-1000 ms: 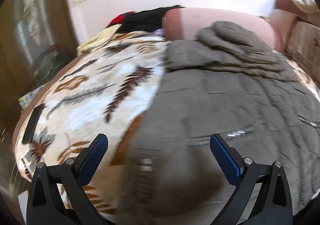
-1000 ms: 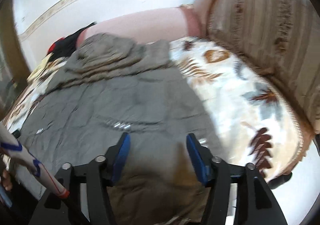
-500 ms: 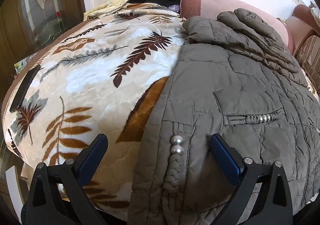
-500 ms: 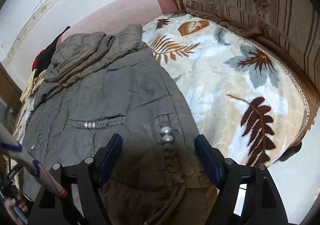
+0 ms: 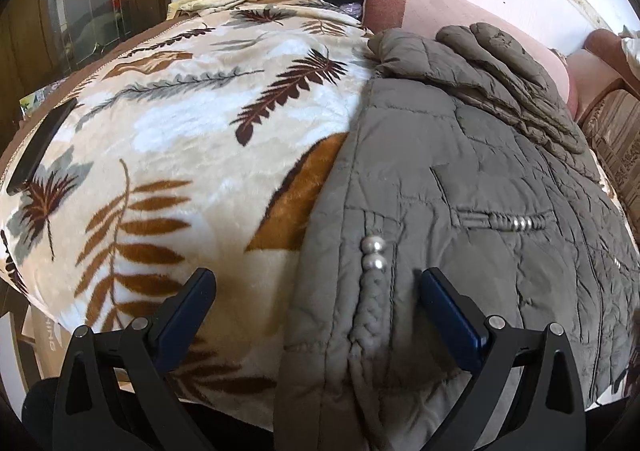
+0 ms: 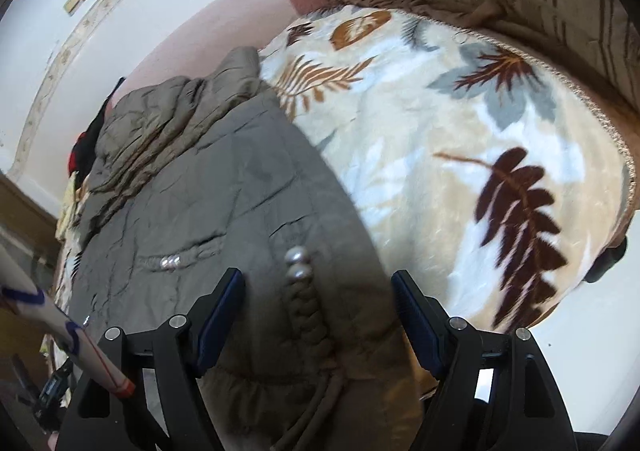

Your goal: Fold large clothes

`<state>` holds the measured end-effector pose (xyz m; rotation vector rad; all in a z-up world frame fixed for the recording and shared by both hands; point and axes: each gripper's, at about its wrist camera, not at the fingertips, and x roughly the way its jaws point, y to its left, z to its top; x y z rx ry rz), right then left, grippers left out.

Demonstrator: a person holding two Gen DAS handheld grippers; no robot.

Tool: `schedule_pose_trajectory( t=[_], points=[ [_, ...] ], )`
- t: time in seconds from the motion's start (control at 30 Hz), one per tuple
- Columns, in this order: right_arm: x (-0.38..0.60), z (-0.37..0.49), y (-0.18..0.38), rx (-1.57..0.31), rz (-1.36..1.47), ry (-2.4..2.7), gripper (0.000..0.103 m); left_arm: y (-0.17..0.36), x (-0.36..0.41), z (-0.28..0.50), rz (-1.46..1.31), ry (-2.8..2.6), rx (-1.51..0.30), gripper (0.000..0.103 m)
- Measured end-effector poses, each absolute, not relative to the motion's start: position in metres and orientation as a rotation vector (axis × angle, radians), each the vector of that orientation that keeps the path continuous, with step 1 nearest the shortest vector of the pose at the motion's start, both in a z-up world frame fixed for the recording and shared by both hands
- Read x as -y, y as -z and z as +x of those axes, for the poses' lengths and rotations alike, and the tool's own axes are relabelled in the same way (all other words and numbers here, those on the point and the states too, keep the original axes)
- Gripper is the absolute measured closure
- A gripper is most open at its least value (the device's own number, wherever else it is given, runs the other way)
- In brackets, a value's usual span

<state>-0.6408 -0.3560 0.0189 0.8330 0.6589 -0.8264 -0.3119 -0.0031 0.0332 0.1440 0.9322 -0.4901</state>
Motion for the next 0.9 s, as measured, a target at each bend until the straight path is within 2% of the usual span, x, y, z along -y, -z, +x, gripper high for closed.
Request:
schedule_pose_trajectory(
  t=[0.43,0.57,0.6,0.67,0.7,0.77,0.9],
  points=[
    [0.337,-0.660,-0.004,-0.626,0.992,0.748,0.023,-0.023,-0.030,-0.334,0.042,0.530,-1.011,0.001],
    [0.310,-0.651,-0.007,-0.620,0.955,0.690,0.034,-0.019,-0.031,-0.348,0.036,0.559,-1.028,0.002],
    [0.302,-0.647,-0.011,-0.616,0.917,0.688,0.037,-0.020,-0.030,-0.353,0.042,0.568,-1.020,0.004],
    [0.292,-0.640,-0.020,-0.609,0.853,0.681,0.037,-0.024,-0.025,-0.363,0.072,0.595,-0.987,0.019],
    [0.288,-0.636,-0.024,-0.604,0.821,0.675,0.037,-0.026,-0.023,-0.366,0.089,0.602,-0.970,0.021],
    [0.289,-0.632,-0.024,-0.612,0.803,0.683,0.037,-0.029,-0.017,-0.371,0.135,0.594,-0.922,0.022],
    [0.306,-0.634,-0.003,-0.637,0.909,0.711,0.033,-0.022,-0.011,-0.363,0.135,0.586,-0.944,0.021]
  ],
)
